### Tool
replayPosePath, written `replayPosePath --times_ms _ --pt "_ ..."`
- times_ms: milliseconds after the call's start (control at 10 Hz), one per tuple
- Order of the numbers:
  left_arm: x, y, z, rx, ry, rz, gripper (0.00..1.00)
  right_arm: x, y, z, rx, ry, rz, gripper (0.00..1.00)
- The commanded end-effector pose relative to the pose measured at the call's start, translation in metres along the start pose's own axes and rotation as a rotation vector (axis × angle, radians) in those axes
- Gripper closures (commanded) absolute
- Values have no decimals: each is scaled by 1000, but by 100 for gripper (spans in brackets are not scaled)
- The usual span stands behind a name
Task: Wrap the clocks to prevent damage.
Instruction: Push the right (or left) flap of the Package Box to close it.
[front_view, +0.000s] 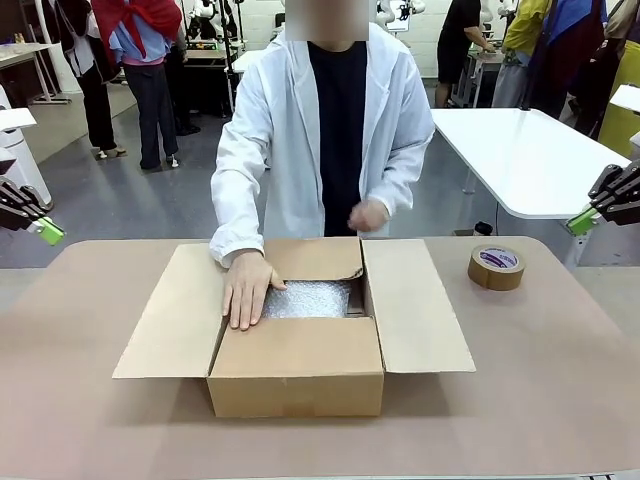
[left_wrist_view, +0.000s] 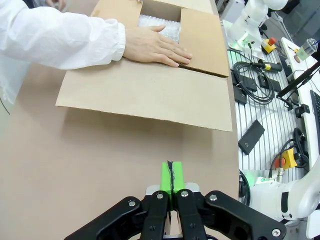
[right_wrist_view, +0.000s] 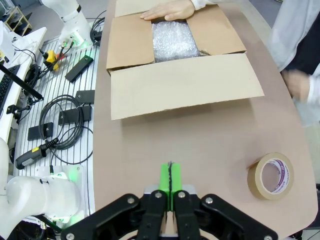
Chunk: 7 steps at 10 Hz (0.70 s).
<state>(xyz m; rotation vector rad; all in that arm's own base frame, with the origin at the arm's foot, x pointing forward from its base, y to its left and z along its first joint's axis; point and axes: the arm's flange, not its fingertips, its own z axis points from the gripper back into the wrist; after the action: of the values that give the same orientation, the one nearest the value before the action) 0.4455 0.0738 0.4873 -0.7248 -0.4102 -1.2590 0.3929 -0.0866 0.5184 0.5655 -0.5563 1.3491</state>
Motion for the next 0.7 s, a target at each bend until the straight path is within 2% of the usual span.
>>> replayPosePath --times_ms 0,600 --pt "-1 -1 2 -4 -18 0 100 2 -3 2 6 -15 -7 99" --pt "-1 -1 2 -4 -18 0 100 2 -3 2 6 -15 -7 99"
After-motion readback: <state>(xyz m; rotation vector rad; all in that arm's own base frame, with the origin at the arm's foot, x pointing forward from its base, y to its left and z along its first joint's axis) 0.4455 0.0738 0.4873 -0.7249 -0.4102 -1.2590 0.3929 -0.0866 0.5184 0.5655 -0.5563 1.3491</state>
